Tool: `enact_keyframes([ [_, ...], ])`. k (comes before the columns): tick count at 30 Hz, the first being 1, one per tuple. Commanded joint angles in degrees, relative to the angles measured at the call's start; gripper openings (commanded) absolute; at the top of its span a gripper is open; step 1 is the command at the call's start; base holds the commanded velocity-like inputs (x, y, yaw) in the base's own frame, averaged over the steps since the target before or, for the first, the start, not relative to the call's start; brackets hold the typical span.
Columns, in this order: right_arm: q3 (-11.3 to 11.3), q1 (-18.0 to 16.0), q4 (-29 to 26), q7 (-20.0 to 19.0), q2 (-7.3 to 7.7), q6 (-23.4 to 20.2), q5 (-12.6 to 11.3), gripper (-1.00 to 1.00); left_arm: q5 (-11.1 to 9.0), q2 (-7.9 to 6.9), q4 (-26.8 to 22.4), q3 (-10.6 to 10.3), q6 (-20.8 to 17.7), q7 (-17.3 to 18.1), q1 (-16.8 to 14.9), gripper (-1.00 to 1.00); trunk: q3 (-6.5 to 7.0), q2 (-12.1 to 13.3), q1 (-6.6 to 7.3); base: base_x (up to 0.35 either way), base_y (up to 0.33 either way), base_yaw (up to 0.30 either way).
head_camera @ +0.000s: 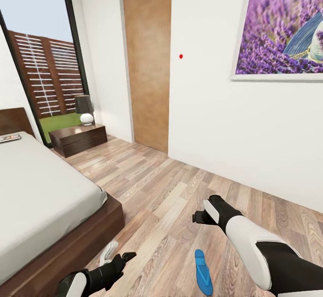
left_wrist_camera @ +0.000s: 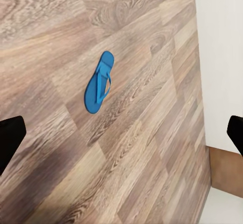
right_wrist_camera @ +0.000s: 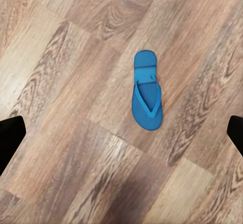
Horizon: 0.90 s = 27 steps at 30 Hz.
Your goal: In the bedroom, move the book from the bed onto either nightstand, and place the two sandals side by side next to the bed.
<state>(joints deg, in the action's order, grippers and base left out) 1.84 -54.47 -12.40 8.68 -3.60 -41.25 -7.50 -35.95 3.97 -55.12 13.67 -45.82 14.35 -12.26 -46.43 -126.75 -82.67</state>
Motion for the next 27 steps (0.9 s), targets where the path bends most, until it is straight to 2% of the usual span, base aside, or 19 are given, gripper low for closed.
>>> enact_keyframes([
  [1,0.17,-0.02,-0.09,0.56,-0.02,-0.16,-0.6,1.0,0.1,0.07,-0.02,0.26,-0.41,0.25,-0.05,1.0,-0.24,-0.44,-0.22,0.0,0.0,0.0],
  [14,0.29,-0.02,0.06,0.62,-0.02,1.46,-0.58,1.0,0.1,0.07,0.01,0.13,-0.49,0.24,-0.05,1.0,-2.58,-5.66,-3.07,0.0,0.0,0.0],
  [27,0.11,-0.02,2.54,0.64,0.0,2.72,-0.66,1.0,0.1,0.07,0.01,0.09,-0.47,0.24,-0.05,1.0,-4.91,-10.87,-5.93,0.0,0.0,0.0],
])
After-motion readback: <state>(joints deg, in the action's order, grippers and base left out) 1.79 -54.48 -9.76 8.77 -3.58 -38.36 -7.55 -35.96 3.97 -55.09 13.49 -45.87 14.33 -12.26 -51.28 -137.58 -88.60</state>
